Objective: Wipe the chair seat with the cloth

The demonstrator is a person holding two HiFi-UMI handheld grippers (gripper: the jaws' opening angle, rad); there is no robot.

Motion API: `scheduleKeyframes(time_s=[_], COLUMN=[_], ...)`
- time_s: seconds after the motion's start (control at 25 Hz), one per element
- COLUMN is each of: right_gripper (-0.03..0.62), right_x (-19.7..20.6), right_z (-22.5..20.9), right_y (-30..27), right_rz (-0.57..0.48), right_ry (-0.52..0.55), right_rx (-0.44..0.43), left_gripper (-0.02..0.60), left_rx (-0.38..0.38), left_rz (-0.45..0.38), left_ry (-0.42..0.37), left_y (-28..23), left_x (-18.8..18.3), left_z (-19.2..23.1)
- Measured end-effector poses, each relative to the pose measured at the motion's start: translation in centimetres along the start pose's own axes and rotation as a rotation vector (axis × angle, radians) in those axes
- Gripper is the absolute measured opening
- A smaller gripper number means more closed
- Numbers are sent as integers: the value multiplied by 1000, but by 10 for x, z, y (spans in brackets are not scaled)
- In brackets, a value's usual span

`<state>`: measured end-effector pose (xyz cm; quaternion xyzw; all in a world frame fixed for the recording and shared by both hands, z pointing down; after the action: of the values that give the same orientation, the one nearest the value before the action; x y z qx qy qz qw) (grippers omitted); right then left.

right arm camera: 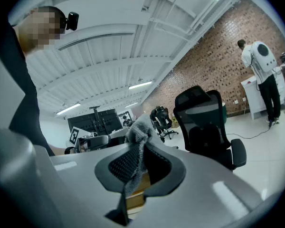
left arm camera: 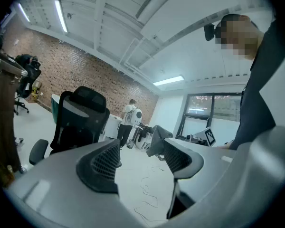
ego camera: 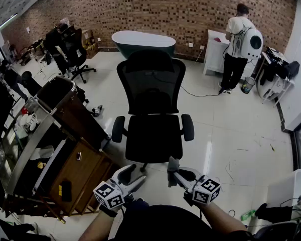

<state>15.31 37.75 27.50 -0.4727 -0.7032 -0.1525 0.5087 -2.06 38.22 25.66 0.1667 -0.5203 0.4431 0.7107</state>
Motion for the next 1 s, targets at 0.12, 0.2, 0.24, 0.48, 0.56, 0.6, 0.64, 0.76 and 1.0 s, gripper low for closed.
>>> scheduleKeyframes(time_s=[0.12,0.2,0.24,0.48,0.56,0.6,0.64,0.76,1.0], right_gripper=[35,35,35,35,35,35,35,35,35], right_x=[-5,-8,-9,-30,-38,-43,-48,-69,-106], right_z=[-10,-16,-19,-44,-57,-64,-72,-95,-137], right_y=[-2,-7,-11,-44,-59,-67,-76,-105,-179], right_rz=[-2,-1,0,17,22,23,23,27,31], right_ry=[-8,-4,-1,7,7,7,6,-5,-33], right_rx=[2,-4,-7,-6,1,5,10,34,68], left_gripper=[313,313,313,313,313,313,313,313,313], left_rx=[-12,-17,-17,-6,5,12,19,44,96], left_rz=[13,9,5,-5,-4,-2,0,12,60], left_ry=[1,2,3,16,21,25,28,37,44], left_y=[-7,-11,-14,-35,-45,-51,-58,-78,-102], left_x=[-8,-9,-9,-20,-28,-32,-36,-53,-94], left_z=[2,10,16,59,80,91,102,138,217])
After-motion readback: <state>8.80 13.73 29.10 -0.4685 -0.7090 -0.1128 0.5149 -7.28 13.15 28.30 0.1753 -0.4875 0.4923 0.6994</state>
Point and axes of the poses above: the fingertips, and each gripper's own axes: y backward along the fingers, z to its left, x out of its underside, the point moved 3 cm from there along y, backward along the fingers, and after that the axes turned 9 degrees about z, right-handed, at the moved point
